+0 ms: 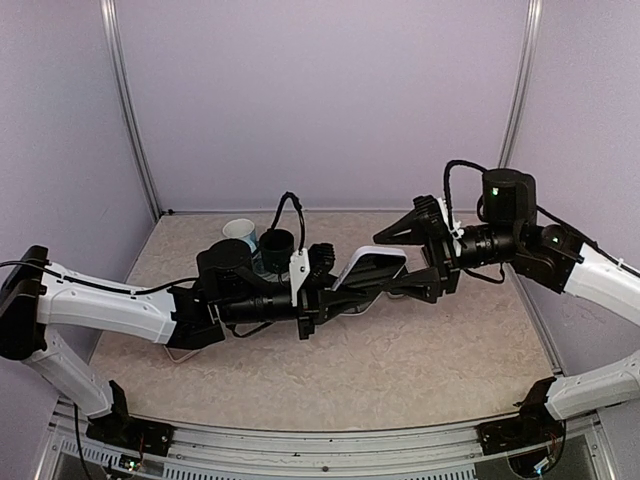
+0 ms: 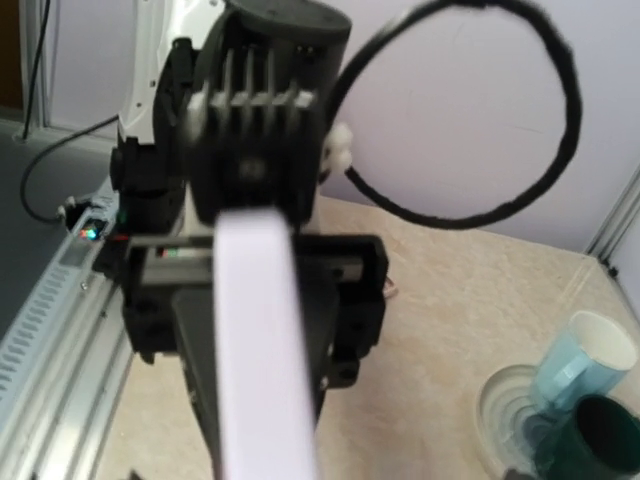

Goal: Put the phone into the phone case

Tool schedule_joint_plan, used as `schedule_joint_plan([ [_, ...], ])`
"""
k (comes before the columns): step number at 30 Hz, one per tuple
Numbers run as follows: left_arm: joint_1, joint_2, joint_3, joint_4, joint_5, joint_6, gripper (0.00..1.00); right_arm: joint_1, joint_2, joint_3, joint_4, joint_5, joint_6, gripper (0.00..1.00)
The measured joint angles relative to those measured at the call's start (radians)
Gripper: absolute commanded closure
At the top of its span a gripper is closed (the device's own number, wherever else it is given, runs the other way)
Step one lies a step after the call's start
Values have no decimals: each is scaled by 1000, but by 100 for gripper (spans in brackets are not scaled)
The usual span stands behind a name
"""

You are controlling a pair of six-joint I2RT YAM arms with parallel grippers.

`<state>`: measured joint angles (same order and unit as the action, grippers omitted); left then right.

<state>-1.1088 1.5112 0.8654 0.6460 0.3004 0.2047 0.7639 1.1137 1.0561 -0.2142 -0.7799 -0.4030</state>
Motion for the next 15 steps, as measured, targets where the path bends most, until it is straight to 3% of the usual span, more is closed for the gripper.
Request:
schedule_joint_plan([
  [7, 6, 3, -24, 137, 84, -151, 100, 0, -10, -149, 285, -46, 237, 80],
  [9, 9, 10, -26, 178, 85, -191, 100, 8, -11, -192, 383, -67, 321, 100],
  [13, 13, 32, -28, 239, 87, -228, 100, 11, -11, -211, 441, -73, 399, 100],
  [14, 14, 35, -28, 248, 87, -236, 100, 11, -11, -211, 444, -72, 409, 84],
  [15, 13, 37, -28, 252, 87, -242, 100, 11, -11, -211, 448, -72, 415, 56],
])
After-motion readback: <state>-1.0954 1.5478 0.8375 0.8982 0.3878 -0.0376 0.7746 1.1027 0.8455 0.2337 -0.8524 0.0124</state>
